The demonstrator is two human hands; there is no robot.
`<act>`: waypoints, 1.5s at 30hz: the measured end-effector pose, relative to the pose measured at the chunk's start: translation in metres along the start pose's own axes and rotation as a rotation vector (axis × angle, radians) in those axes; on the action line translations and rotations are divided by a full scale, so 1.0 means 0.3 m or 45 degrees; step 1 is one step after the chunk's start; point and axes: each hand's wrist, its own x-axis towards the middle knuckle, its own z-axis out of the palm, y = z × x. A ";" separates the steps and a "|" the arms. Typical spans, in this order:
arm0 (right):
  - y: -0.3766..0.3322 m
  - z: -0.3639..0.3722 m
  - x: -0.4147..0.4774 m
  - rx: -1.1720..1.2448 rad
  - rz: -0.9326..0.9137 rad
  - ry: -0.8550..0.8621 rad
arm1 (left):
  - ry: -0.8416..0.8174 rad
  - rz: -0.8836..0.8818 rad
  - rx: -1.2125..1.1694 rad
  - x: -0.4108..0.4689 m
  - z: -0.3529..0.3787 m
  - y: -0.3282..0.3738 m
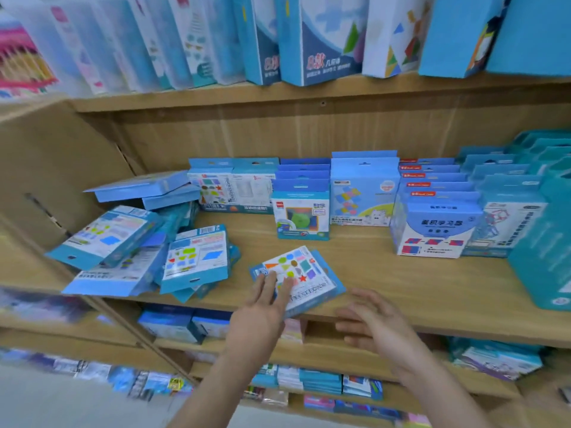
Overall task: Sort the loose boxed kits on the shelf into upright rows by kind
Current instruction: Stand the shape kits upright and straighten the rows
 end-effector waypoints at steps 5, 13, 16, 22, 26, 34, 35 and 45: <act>-0.023 0.136 0.056 0.269 0.052 0.130 | -0.013 0.140 -0.059 -0.036 -0.036 -0.025; -0.119 0.208 -0.004 -0.146 -0.290 0.185 | 0.126 0.117 -0.925 -0.108 -0.083 -0.129; -0.214 0.222 -0.041 -0.360 -0.462 0.034 | 0.313 -0.050 -1.005 -0.081 -0.155 -0.178; -0.389 0.268 -0.005 -0.581 -0.736 -0.057 | 0.390 -0.124 -1.030 0.030 -0.308 -0.265; -0.490 0.320 0.059 -0.673 -0.879 -0.084 | 0.408 -0.173 -0.883 0.086 -0.396 -0.313; -0.661 0.488 0.209 -0.877 -1.112 0.099 | 0.470 -0.196 -0.079 0.234 -0.547 -0.562; -0.676 0.514 0.233 -0.918 -1.116 0.118 | 0.465 -0.199 -0.018 0.261 -0.559 -0.599; -0.583 0.726 0.483 -1.283 -0.806 0.330 | -0.195 -0.173 0.946 0.544 -0.458 -0.684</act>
